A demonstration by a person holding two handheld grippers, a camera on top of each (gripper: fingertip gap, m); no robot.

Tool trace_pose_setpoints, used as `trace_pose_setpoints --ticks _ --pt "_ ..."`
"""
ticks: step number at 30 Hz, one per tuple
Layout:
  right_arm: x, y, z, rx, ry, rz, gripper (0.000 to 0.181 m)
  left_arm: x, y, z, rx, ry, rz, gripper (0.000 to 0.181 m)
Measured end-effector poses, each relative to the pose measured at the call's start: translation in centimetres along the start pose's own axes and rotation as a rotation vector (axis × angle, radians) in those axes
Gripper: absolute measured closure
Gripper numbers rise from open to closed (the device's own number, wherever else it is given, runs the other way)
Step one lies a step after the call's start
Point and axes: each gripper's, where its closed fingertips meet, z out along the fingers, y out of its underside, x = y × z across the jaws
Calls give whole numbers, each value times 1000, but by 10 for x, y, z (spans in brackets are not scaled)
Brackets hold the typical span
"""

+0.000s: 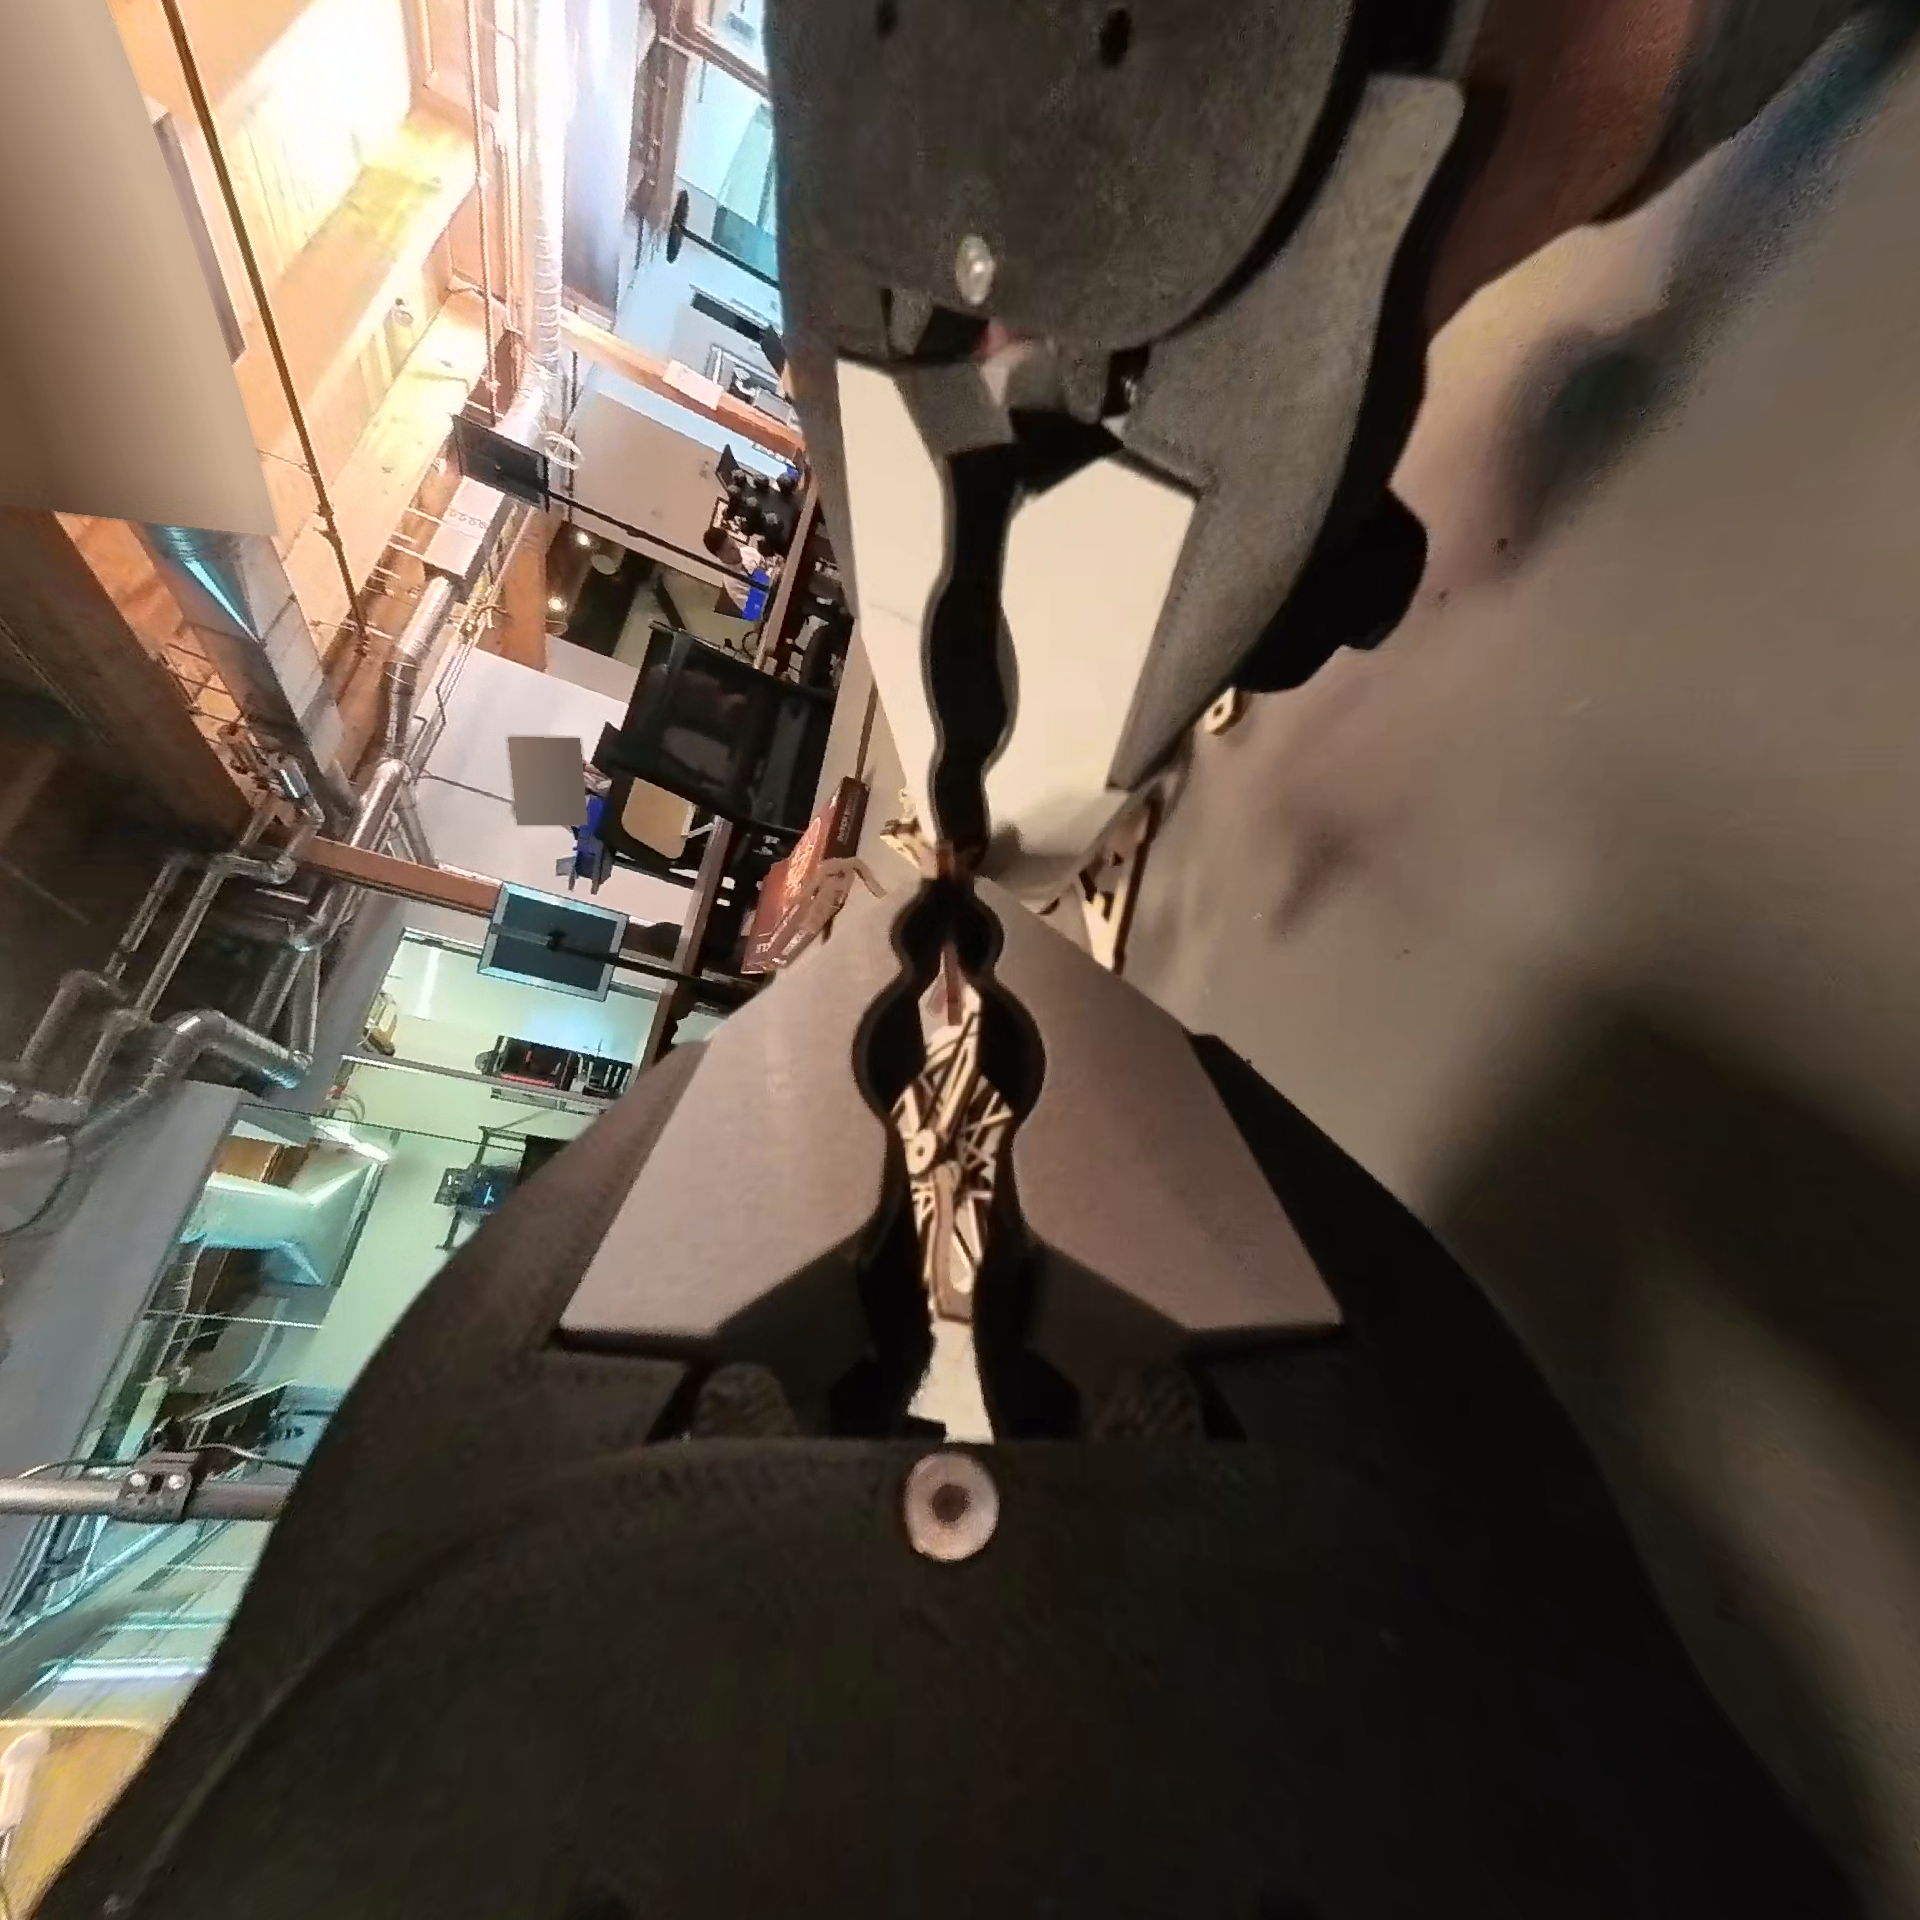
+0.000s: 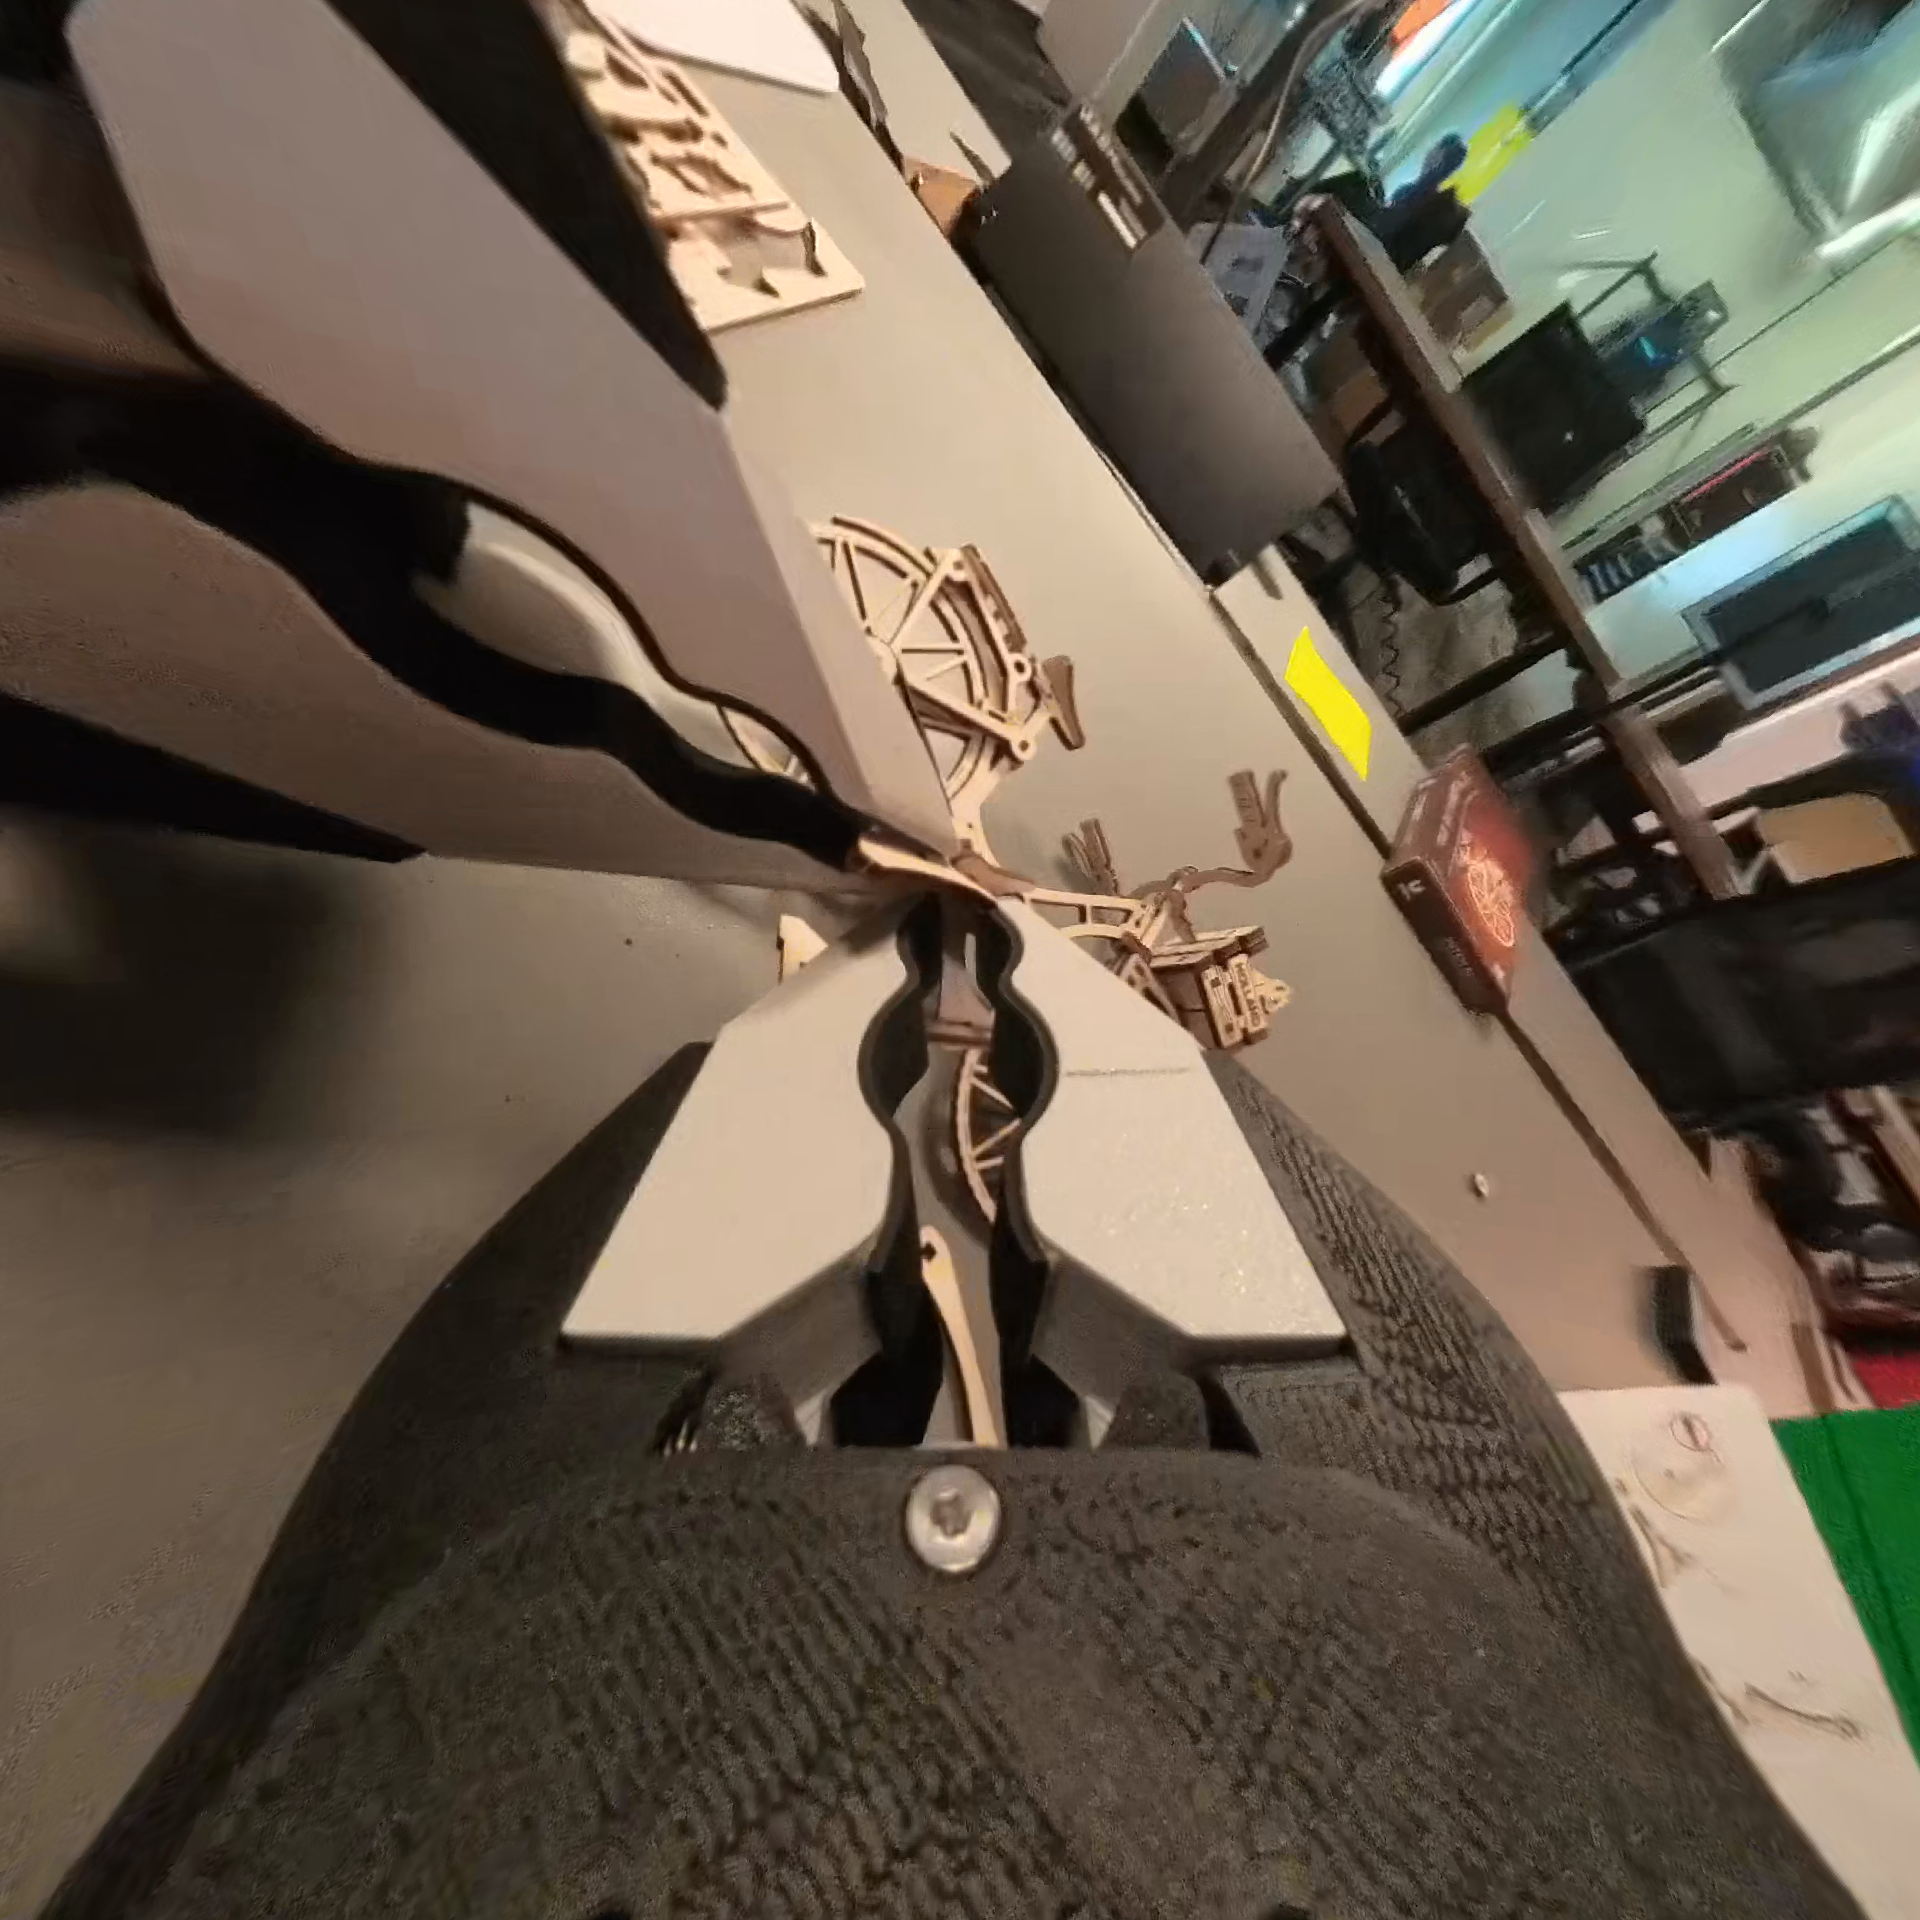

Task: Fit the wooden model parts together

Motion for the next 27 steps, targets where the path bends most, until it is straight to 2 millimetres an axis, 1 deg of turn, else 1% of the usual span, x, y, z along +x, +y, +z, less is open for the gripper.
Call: trace_pose_setpoints --ticks 1,4,8,10,12,14,15,16,17,19,21,22,24,25,26,27 --pt "0 0 0 3 -7 8 179 0 1 0 -3 1 0 181" --pt "1 0 -1 -17 42 -53 179 1 0 0 3 6 -11 181" --pt "3 -5 -2 25 12 46 179 -6 -2 -1 3 -34 -6 181" --pt "5 -8 0 63 -21 110 178 -10 0 -1 -6 -58 3 181" --pt "6 -11 2 104 -49 133 177 -14 3 0 -17 -86 43 180" --pt "6 -17 -2 163 -75 140 166 -20 1 -4 -6 -123 51 180" --pt "10 -17 -6 181 -62 133 149 -24 -1 -6 -1 -153 66 180" --pt "11 -17 -10 207 -64 118 136 -25 -1 -7 0 -159 71 180" --pt "12 -18 -16 246 -75 98 128 -26 1 -7 -4 -164 62 180" --pt "19 -25 -32 345 -45 35 121 -32 3 -9 7 -181 10 180" --pt "37 -35 -52 461 56 -44 121 -33 -3 -13 39 -162 -72 180" --pt "49 -39 -63 511 122 -72 121 -28 -8 -14 59 -112 -137 180" --pt "75 -41 -85 585 257 -82 125 -7 -26 -14 103 76 -348 180" --pt "87 -39 -94 605 309 -65 127 7 -35 -13 108 195 -472 180" --pt "99 -34 -99 610 348 -37 129 21 -39 -12 82 316 -582 180" --pt "108 -27 -100 597 367 -6 130 37 -39 -10 32 428 -669 176"
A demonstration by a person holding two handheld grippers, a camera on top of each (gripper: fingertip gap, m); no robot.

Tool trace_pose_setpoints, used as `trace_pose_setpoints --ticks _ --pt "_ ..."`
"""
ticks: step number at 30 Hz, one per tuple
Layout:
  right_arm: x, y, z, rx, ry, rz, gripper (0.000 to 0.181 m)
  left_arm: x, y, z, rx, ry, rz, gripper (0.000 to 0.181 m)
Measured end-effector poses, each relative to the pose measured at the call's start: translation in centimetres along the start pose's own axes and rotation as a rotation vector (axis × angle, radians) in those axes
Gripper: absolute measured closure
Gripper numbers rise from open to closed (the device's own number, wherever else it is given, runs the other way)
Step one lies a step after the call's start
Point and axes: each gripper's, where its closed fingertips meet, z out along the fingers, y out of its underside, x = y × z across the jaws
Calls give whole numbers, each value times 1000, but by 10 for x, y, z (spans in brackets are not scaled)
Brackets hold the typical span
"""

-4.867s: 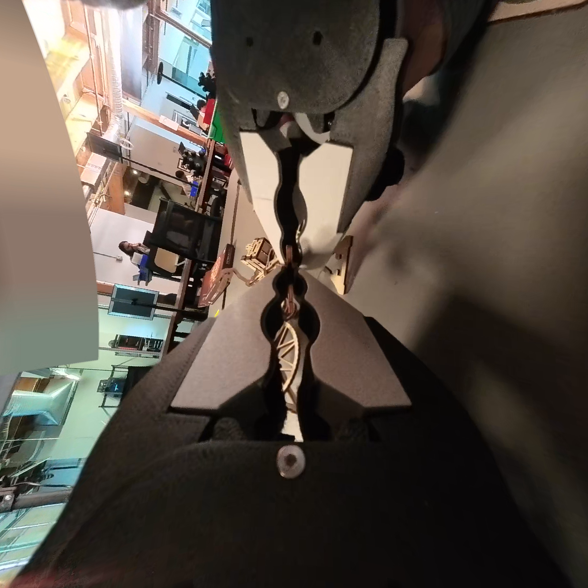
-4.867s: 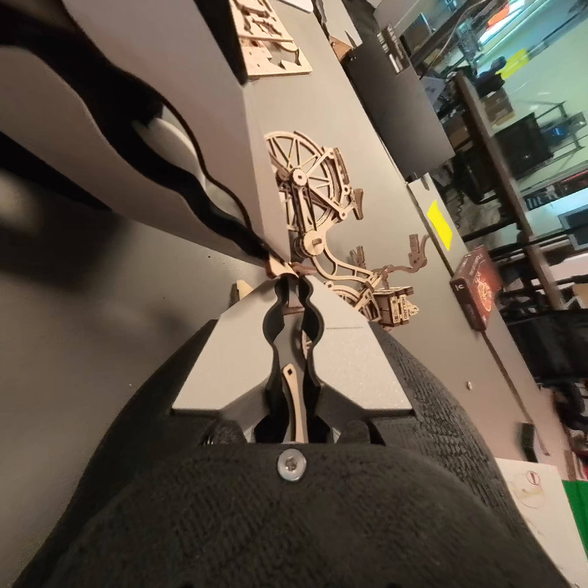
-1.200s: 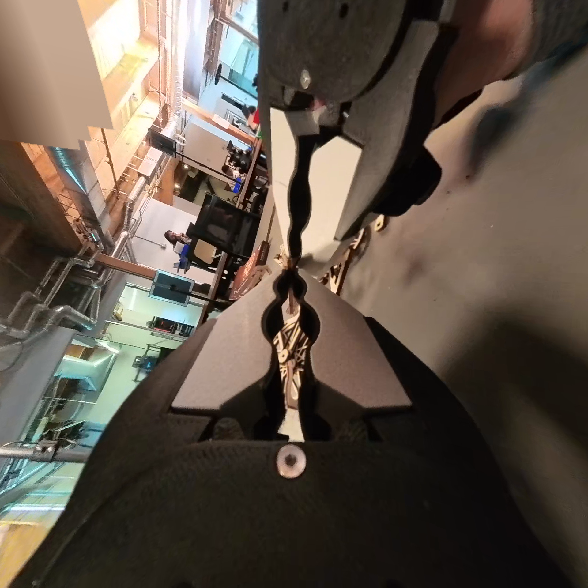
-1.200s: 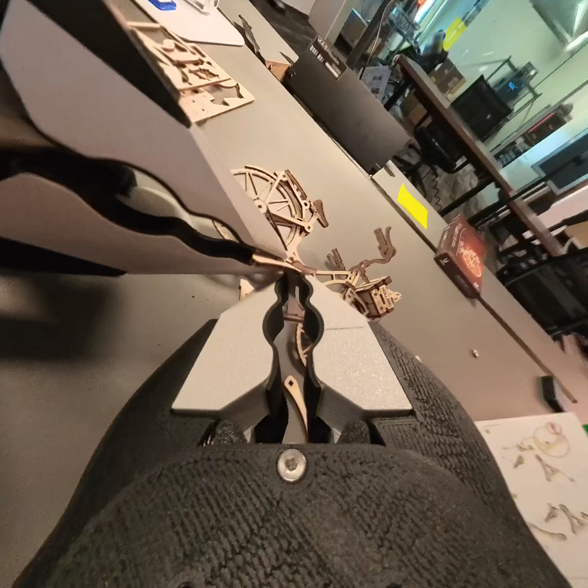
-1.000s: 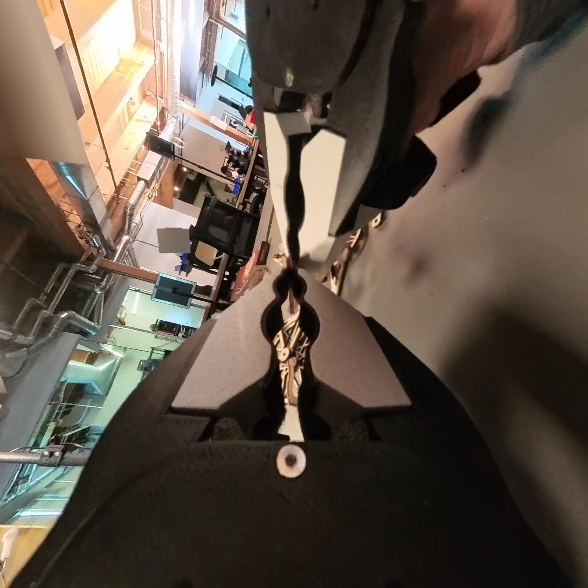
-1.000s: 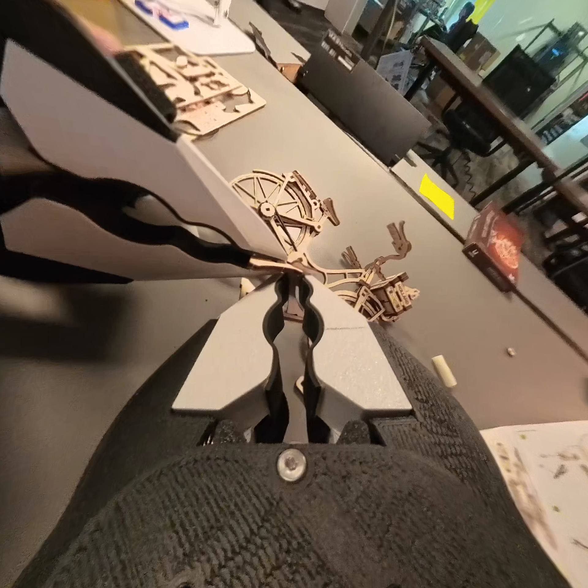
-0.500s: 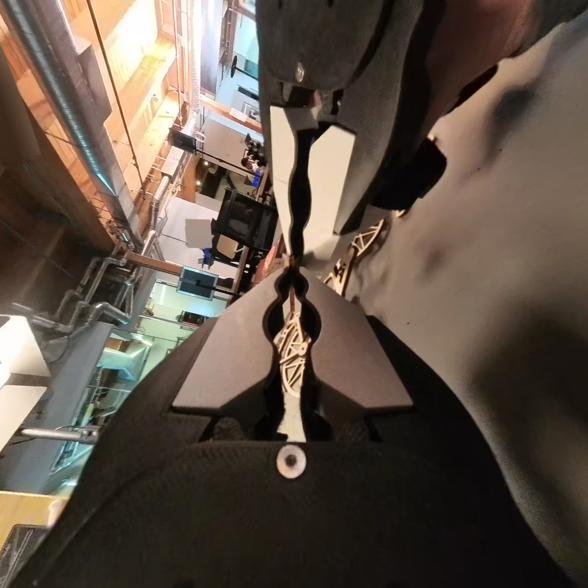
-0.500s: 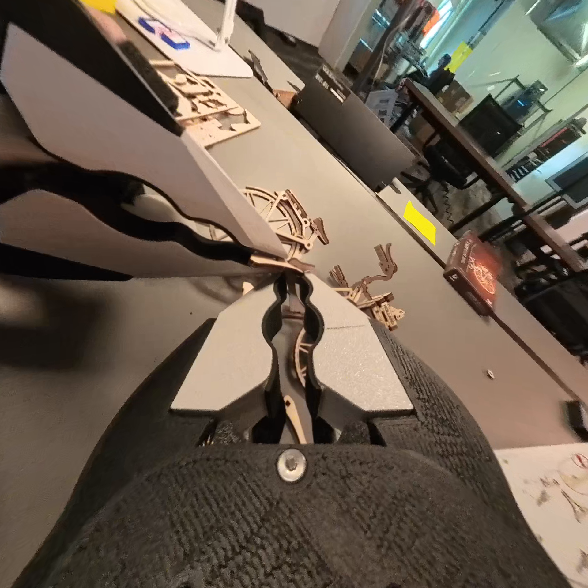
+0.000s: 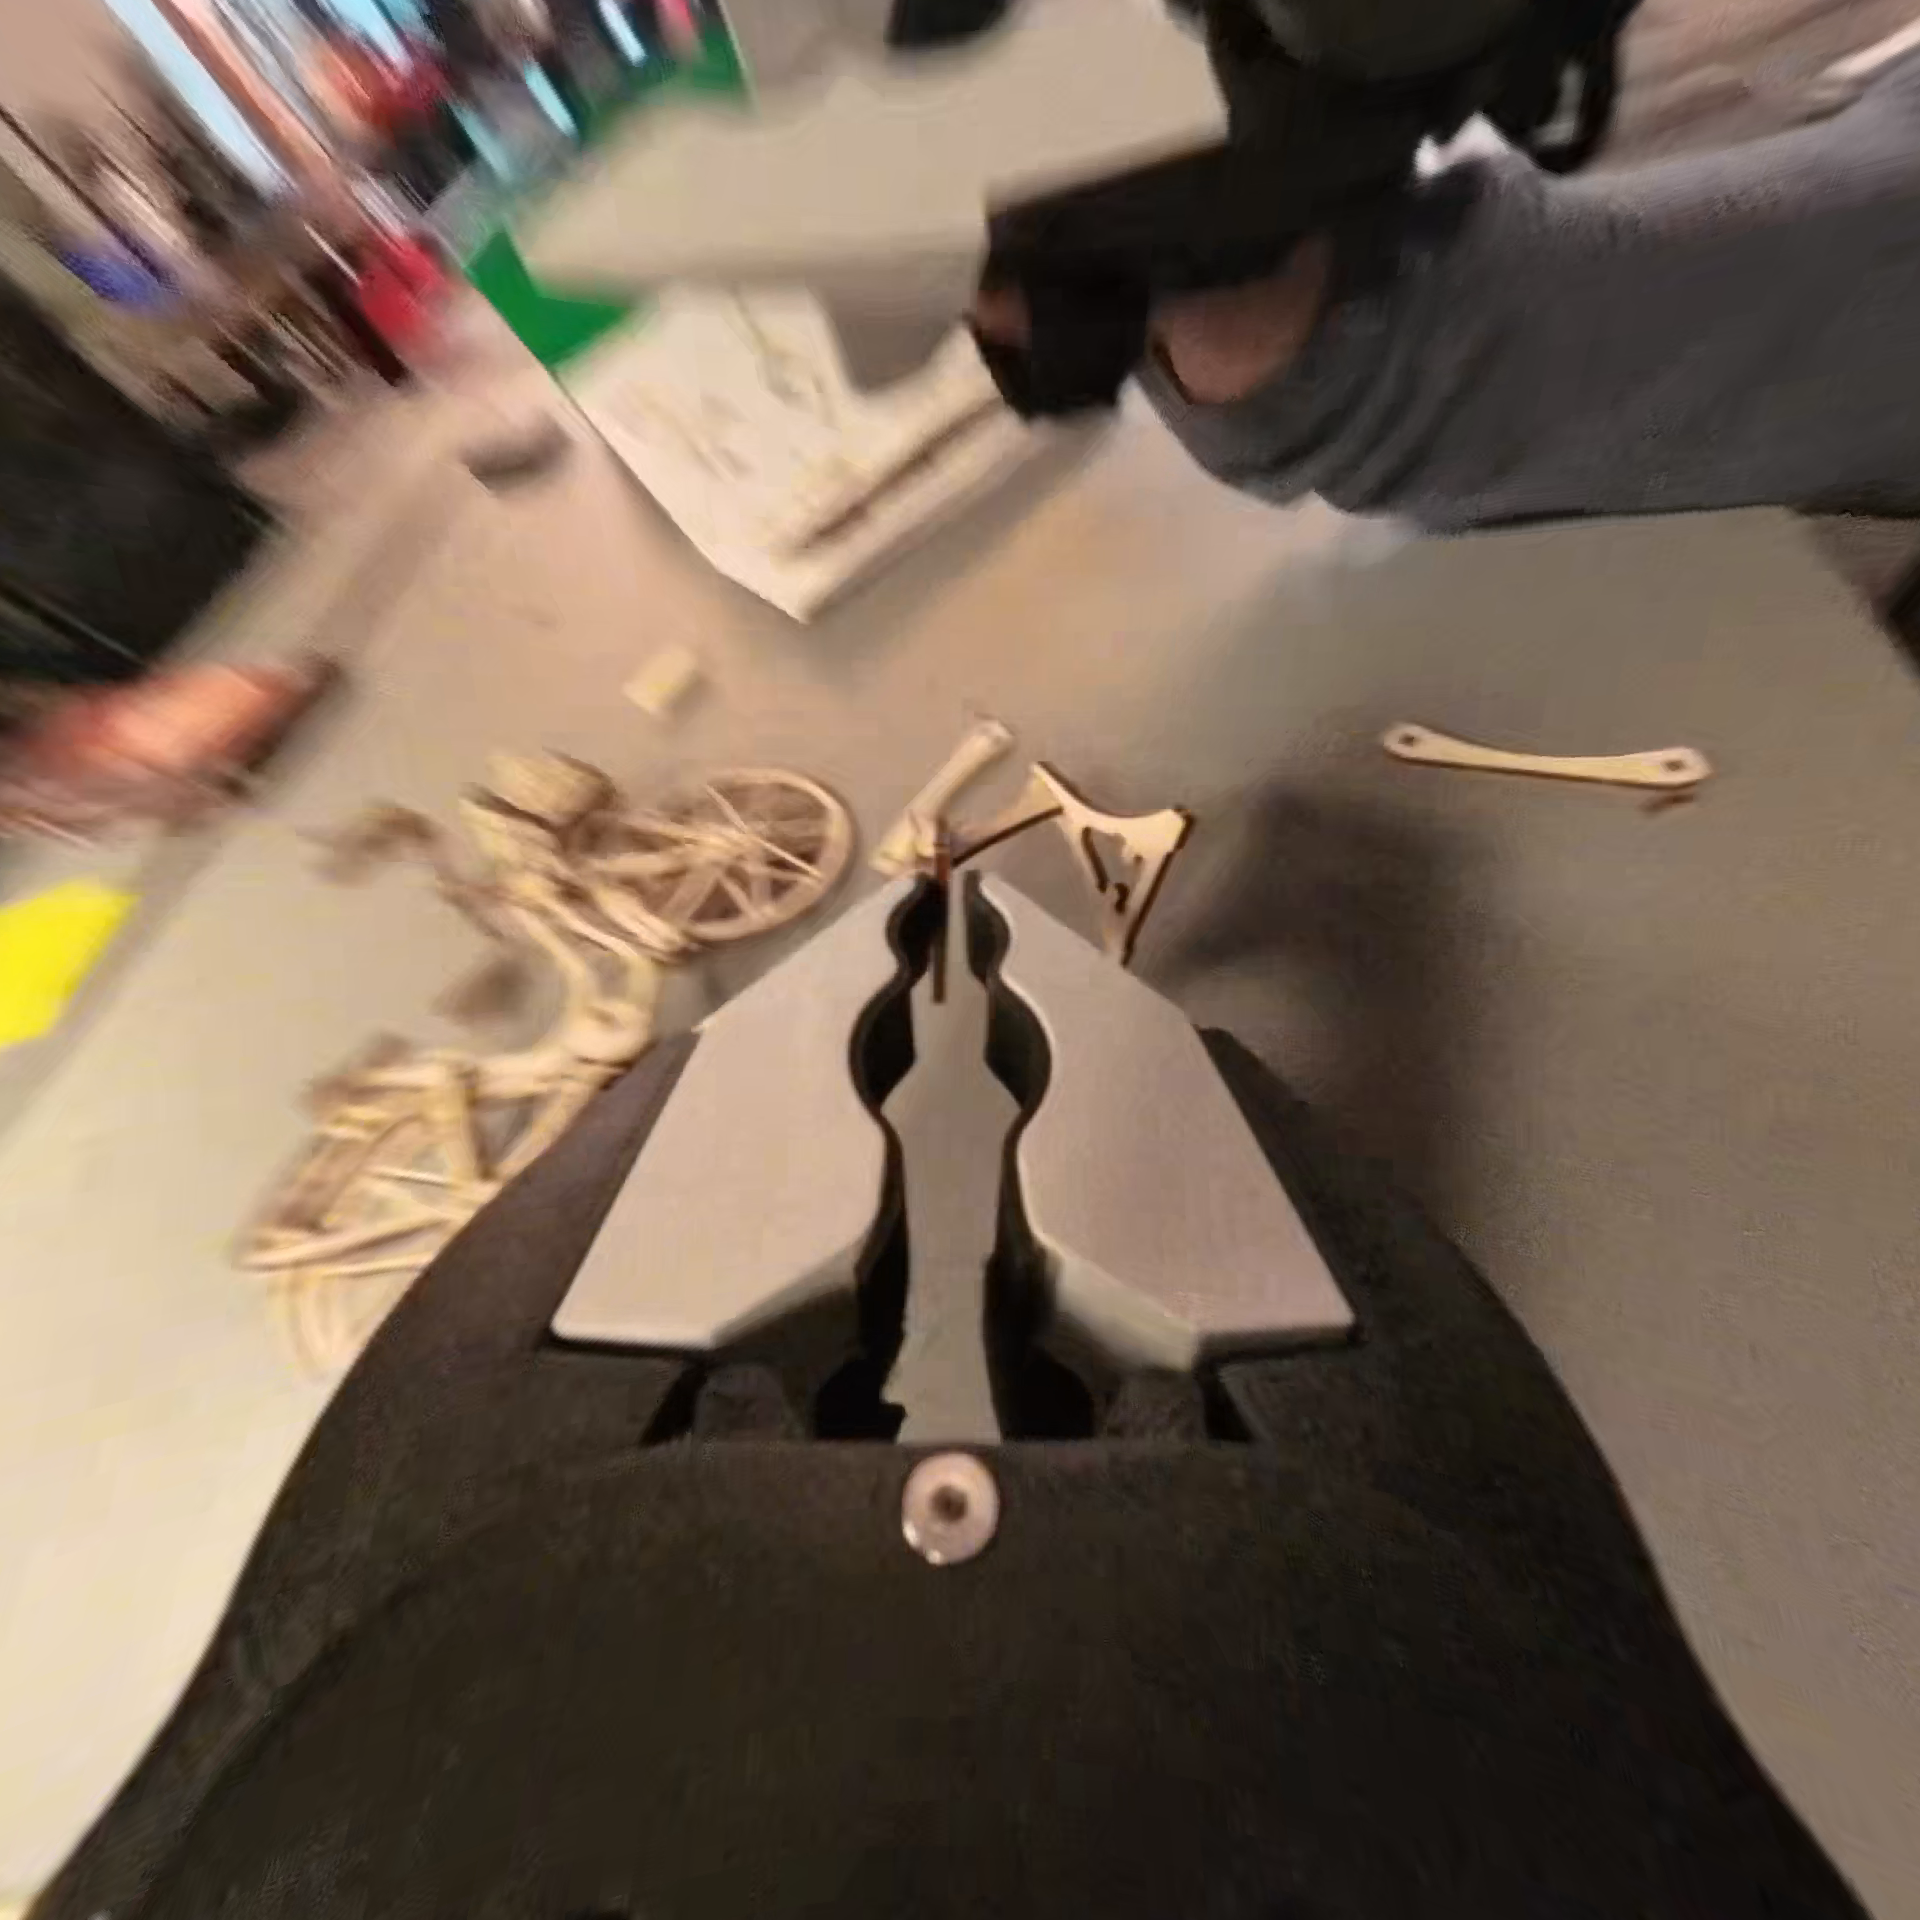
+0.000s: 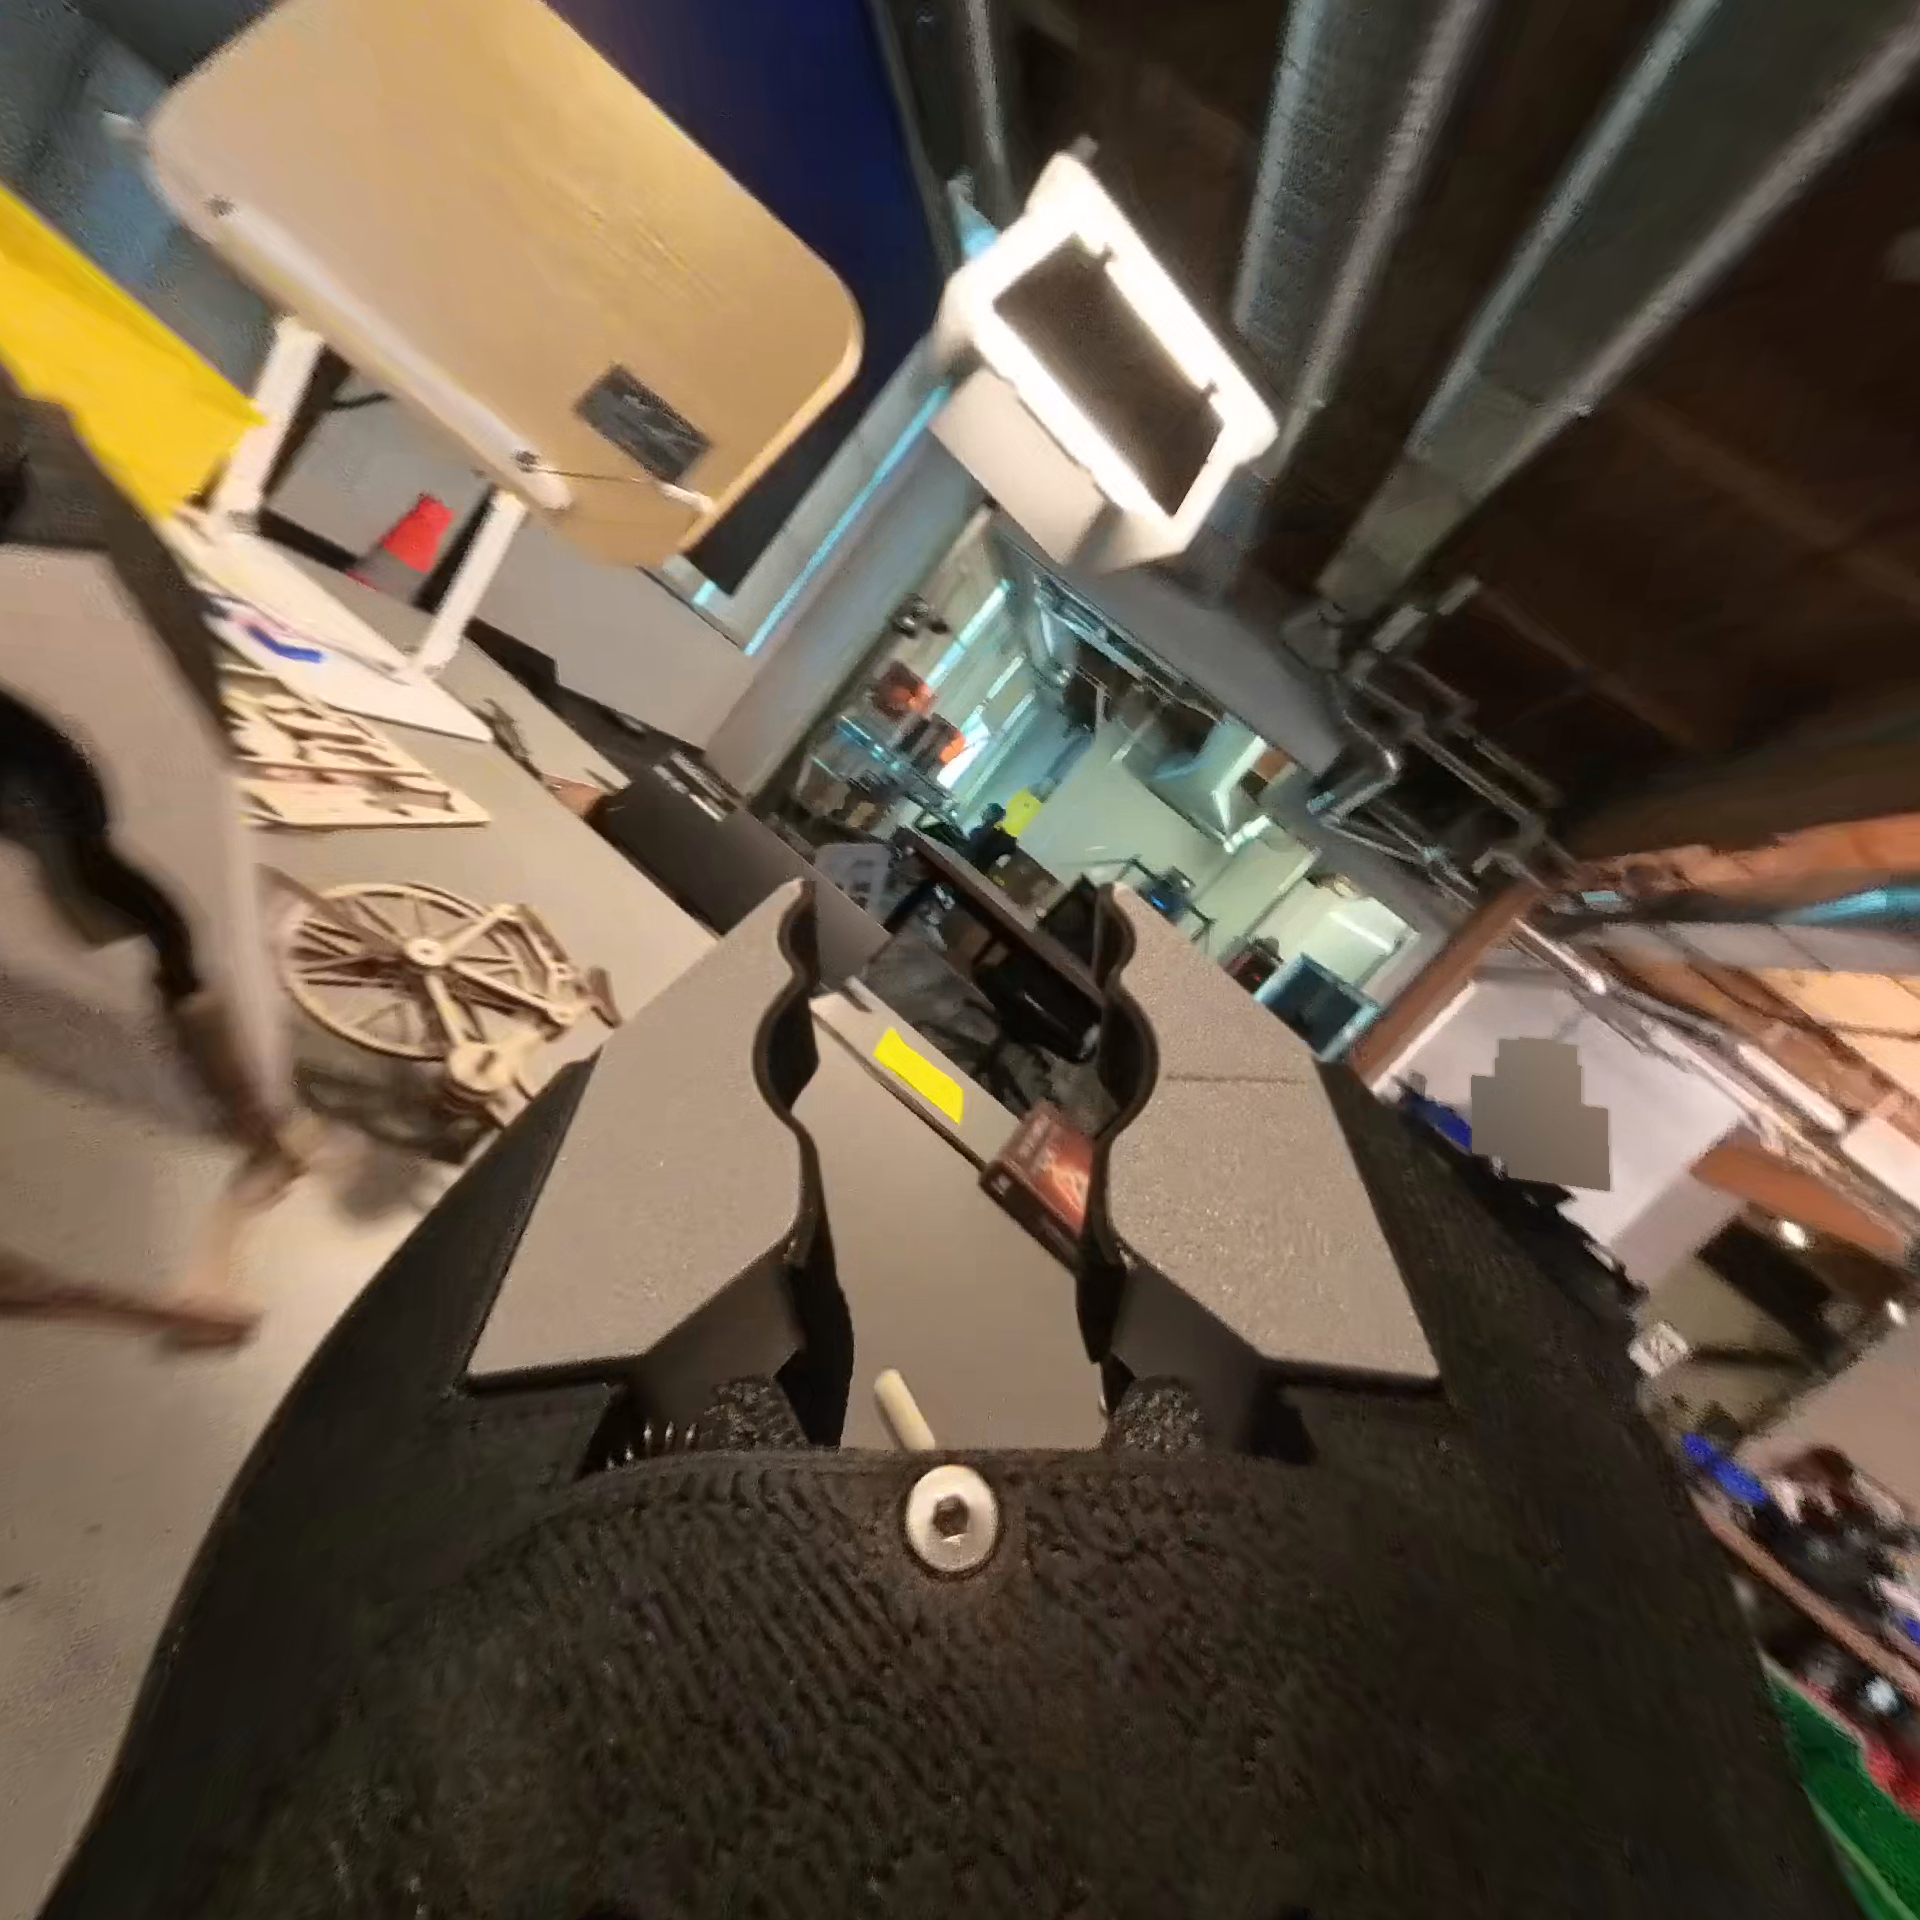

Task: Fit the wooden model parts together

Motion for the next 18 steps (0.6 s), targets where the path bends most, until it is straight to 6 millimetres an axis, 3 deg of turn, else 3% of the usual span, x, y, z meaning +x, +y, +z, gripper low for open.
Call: trace_pose_setpoints --ticks 2,4,6,8,10,14,18 --pt "7 16 0 -54 -1 24 129 7 20 10 -137 85 -104 158" --pt "2 27 3 -93 -36 15 126 3 33 14 -219 63 -125 131" --pt "-9 29 6 -95 -88 5 122 -5 32 13 -214 -6 -105 106" --pt "-15 26 7 -91 -103 -14 122 -14 23 6 -144 -111 -51 95" --pt "-16 29 7 -134 -95 -40 137 -23 6 -6 -23 -223 29 102" --pt "-24 43 6 -317 -124 -7 164 -30 -22 -30 190 -359 174 149" --pt "-49 44 -1 -421 -268 120 181 -24 -18 -24 183 -288 141 173"
